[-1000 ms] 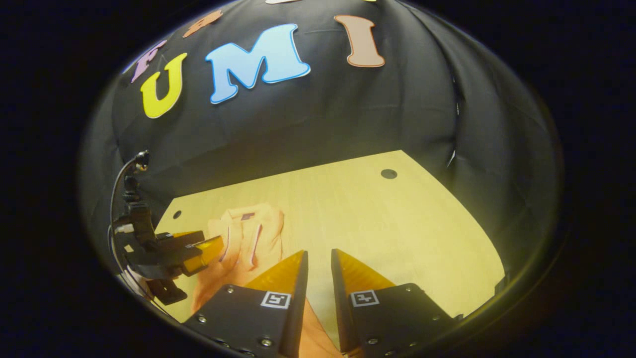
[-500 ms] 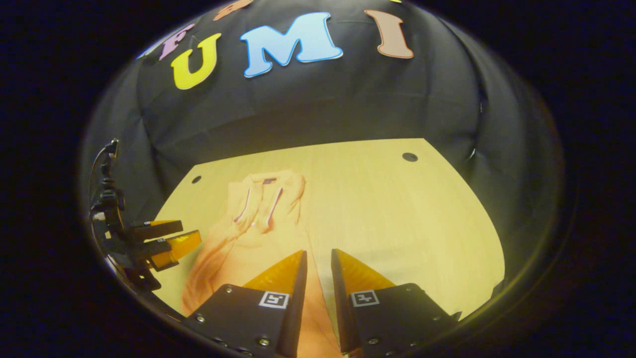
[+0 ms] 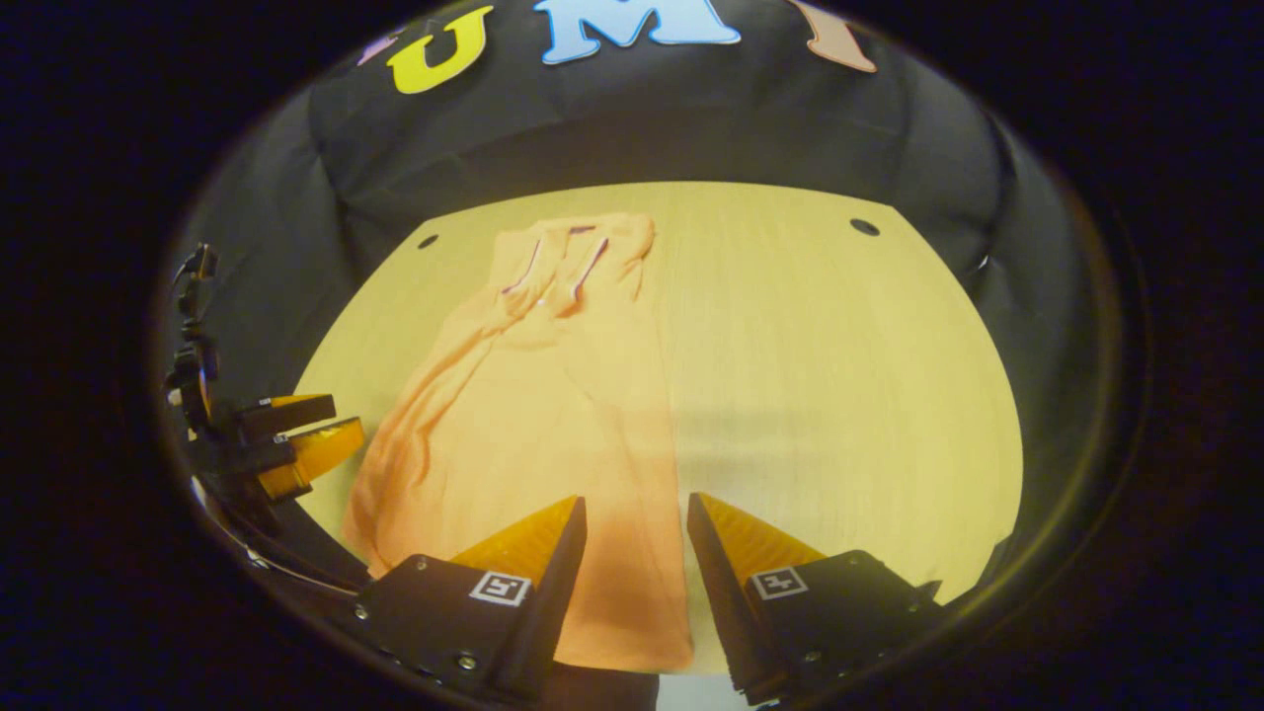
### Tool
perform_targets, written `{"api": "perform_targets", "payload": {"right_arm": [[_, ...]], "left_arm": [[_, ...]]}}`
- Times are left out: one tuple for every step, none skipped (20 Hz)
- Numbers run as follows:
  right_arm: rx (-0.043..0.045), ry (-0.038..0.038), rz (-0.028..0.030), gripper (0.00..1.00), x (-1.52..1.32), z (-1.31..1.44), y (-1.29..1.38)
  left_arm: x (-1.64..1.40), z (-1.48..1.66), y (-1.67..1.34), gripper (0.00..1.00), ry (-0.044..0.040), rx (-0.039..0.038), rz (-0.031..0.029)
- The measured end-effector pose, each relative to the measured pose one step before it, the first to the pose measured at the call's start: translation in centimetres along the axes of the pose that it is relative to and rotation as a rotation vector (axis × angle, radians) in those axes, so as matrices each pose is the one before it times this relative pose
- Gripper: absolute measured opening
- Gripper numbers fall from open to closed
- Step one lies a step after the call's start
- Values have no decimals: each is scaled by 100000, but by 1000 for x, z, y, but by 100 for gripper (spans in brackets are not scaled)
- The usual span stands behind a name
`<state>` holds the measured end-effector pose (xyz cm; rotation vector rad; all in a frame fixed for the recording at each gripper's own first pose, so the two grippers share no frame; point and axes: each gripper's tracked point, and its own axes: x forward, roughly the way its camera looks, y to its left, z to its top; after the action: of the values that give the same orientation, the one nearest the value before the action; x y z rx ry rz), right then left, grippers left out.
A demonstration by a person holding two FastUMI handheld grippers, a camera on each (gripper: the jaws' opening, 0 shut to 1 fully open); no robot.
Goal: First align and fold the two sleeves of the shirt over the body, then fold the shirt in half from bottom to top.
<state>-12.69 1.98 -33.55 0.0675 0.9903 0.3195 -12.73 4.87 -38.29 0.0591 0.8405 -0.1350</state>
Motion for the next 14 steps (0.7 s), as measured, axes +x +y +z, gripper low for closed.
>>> {"api": "perform_targets", "payload": {"right_arm": [[-750,3862,-63,66,180,-1183,181],[-953,3785,43,66,-8,-1195,71],[-924,3672,-26,66,76,-1238,12],[-777,3280,177,66,212,-865,55],[-425,2856,145,66,107,-1006,92],[-192,2492,199,66,189,-734,62],[-362,2130,-528,66,287,-916,-140],[-818,1635,-746,66,52,-709,-172],[-741,1278,-733,66,-71,-422,-152],[-504,1534,-553,66,-19,-270,-168],[-326,2075,-472,66,242,-393,2],[-275,1828,-90,66,121,-421,53],[-679,1921,-235,66,152,-491,37],[-894,1243,-504,66,58,-370,30]], "left_arm": [[-100,-1119,63,99,2276,87,207],[-149,-1266,15,99,2396,-147,102],[-175,-1187,33,100,2133,-511,-242],[-160,-1122,-92,100,2336,-685,-638],[5,-1044,-77,100,2212,-545,-365],[-149,-979,17,99,2044,-333,-68],[29,-876,47,99,2203,-297,-151],[79,-866,33,99,2135,-281,-82],[33,-874,4,99,2031,-415,-68],[24,-671,-117,98,2016,-351,-383],[36,-677,63,99,2643,-35,514],[63,-585,195,99,2275,430,826],[50,-583,122,99,2118,468,734],[68,-475,54,99,1764,233,390]]}}
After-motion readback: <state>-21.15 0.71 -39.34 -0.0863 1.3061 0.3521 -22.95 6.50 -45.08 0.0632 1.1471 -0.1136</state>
